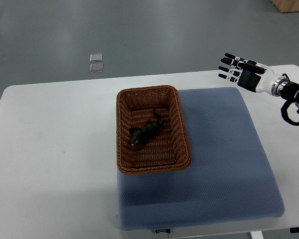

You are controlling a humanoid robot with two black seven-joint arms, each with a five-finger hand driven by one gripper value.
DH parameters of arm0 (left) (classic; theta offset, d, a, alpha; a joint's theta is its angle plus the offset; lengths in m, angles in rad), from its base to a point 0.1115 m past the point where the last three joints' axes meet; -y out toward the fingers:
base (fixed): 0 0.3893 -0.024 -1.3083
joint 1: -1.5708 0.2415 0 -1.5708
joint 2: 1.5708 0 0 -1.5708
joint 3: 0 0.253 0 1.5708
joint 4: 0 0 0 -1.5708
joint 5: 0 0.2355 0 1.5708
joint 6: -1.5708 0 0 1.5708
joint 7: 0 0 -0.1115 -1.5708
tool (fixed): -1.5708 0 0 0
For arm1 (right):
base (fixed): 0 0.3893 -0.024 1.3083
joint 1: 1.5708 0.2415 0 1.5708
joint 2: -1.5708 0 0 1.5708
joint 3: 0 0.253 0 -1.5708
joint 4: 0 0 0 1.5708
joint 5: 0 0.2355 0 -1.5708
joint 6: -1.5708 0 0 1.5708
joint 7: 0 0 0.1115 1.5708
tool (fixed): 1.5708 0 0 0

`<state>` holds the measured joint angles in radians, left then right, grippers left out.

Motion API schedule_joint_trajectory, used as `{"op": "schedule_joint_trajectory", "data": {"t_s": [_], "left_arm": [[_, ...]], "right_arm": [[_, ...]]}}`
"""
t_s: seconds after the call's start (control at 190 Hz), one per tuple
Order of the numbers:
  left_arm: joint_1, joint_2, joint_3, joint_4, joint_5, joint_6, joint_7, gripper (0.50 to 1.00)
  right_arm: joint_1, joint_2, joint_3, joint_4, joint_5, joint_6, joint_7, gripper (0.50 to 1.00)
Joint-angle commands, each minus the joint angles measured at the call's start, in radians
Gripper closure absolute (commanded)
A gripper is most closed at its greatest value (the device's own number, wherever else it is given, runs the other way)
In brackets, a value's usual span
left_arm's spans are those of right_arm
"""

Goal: Place crocodile in brown basket with right hand

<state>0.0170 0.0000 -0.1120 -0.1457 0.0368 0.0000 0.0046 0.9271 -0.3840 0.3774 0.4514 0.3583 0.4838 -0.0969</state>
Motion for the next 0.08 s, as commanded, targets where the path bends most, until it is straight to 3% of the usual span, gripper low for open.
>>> {"op": "schedule_joint_trajectory", "data": {"t_s": [0.0, 0.079], "left_arm": [[0.000, 0.000, 0.000, 0.000, 0.000, 0.000, 0.000, 0.500], [0.000, 0.000, 0.000, 0.000, 0.000, 0.000, 0.000, 0.500]], "right_arm": [[-0.001, 0.002, 0.000, 0.000, -0.001, 0.004, 0.000, 0.568], [-0.002, 0.004, -0.002, 0.000, -0.001, 0.010, 0.000, 0.568]]}}
